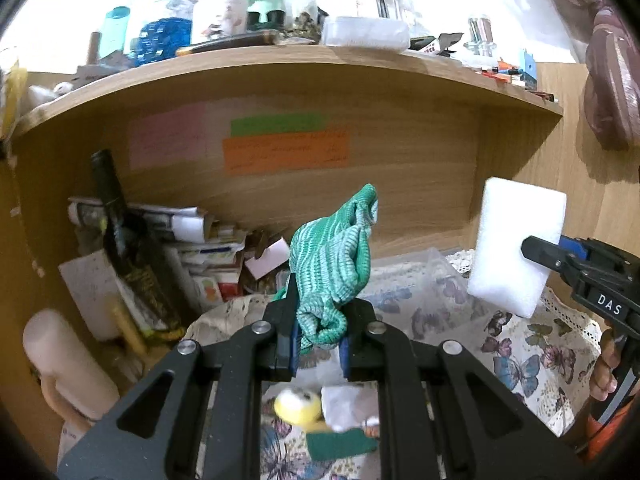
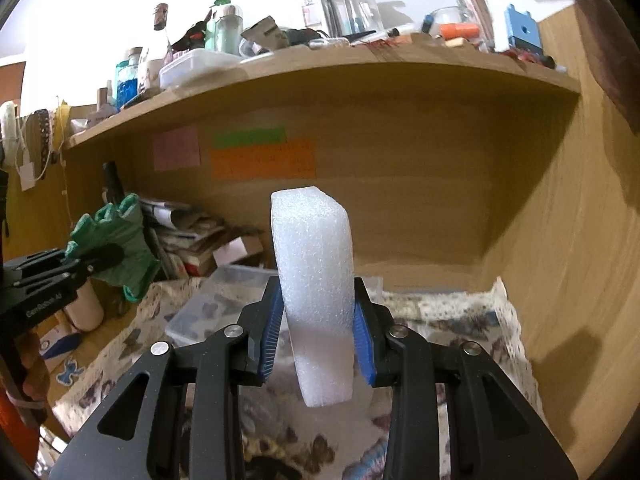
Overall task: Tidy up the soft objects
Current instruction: 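Lift the foam block into the clear box with the right tool while the left tool drops the glove in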
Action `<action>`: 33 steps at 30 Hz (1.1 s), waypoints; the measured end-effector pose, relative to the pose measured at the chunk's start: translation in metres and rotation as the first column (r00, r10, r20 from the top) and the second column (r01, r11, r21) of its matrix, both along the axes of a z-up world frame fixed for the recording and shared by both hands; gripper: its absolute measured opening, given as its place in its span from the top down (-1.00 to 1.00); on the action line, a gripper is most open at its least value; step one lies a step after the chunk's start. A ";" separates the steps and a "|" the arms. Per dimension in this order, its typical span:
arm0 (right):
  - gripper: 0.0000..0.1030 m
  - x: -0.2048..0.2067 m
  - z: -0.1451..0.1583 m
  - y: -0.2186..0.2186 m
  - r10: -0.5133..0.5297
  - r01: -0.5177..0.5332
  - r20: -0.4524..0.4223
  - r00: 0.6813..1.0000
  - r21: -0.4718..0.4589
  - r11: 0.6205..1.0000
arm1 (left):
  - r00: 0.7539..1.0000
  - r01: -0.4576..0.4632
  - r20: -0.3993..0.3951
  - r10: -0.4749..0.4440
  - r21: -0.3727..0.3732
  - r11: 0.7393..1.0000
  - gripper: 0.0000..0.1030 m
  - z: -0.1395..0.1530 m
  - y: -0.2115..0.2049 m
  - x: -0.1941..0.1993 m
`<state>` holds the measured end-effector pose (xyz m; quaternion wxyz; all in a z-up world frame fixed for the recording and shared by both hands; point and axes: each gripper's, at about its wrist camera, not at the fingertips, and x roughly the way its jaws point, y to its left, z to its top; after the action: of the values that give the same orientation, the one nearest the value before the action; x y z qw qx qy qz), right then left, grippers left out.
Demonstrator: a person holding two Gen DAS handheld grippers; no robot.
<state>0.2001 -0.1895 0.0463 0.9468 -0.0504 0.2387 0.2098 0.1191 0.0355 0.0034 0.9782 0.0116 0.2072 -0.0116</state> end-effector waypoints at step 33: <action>0.39 0.121 -0.087 0.054 0.011 -0.077 -0.299 0.954 -0.211 0.974 | 0.850 0.114 -0.525 -0.054 0.083 0.990 0.72 -0.093 -0.037 0.181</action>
<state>0.3214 -0.1352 -0.0403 0.8840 -0.1285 0.3982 0.2085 0.2997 -0.0013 -0.0892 0.8818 0.0715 0.4639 -0.0453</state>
